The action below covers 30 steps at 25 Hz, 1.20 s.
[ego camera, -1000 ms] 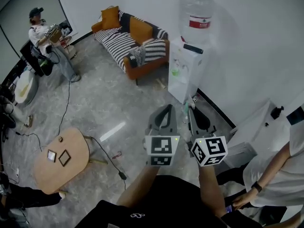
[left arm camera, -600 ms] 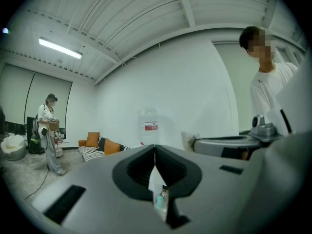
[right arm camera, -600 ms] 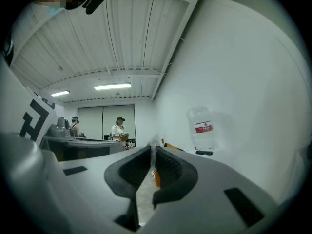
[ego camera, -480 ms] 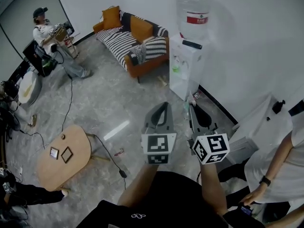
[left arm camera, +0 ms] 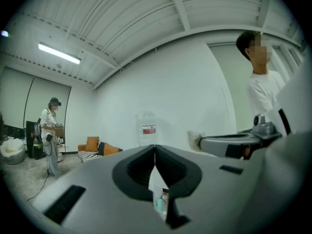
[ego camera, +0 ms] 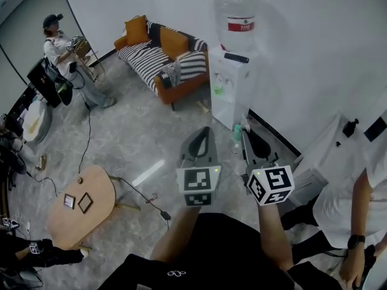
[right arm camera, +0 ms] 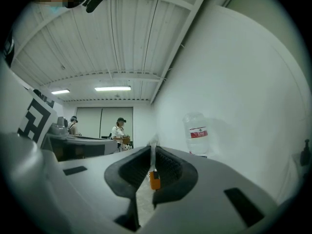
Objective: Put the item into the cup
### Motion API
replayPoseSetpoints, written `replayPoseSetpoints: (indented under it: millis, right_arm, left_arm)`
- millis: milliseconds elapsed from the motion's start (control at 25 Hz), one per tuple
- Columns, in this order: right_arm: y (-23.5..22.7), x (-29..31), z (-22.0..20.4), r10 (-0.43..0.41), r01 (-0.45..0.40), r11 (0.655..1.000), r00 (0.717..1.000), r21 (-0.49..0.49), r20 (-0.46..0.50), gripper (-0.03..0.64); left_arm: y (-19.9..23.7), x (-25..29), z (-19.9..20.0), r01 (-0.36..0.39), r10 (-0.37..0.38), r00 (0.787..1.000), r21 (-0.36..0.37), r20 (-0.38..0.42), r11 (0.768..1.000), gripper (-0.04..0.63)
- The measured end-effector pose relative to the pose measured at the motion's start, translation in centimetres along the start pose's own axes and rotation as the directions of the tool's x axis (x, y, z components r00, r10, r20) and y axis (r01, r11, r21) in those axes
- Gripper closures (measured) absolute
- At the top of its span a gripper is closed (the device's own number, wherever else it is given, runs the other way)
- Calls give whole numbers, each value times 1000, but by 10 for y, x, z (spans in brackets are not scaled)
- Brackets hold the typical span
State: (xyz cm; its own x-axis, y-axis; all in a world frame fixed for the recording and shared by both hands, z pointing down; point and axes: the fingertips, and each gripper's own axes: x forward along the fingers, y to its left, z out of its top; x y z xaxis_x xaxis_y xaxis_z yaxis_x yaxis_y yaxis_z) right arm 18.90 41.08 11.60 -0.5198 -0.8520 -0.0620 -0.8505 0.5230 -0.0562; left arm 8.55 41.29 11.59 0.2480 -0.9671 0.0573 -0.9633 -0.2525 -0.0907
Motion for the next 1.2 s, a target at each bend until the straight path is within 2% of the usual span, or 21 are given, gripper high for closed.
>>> replayPoseSetpoints:
  millis: [640,920,1200]
  right_arm:
    - [-25,14,5,-24,25,999,999,-27,39,581]
    - [-50,52,-3,-70,71,996,997,-45,28,581]
    - [-86,100,-17,-126,126,992,992,-13,9,581]
  left_arm:
    - [17,21,1,-17,17,999,11,39,1000,581]
    - [38,76,-8,15,-14,999,-20,33,1000,581]
    - [53,145,-13,55,-55,998,-9,8,998,581]
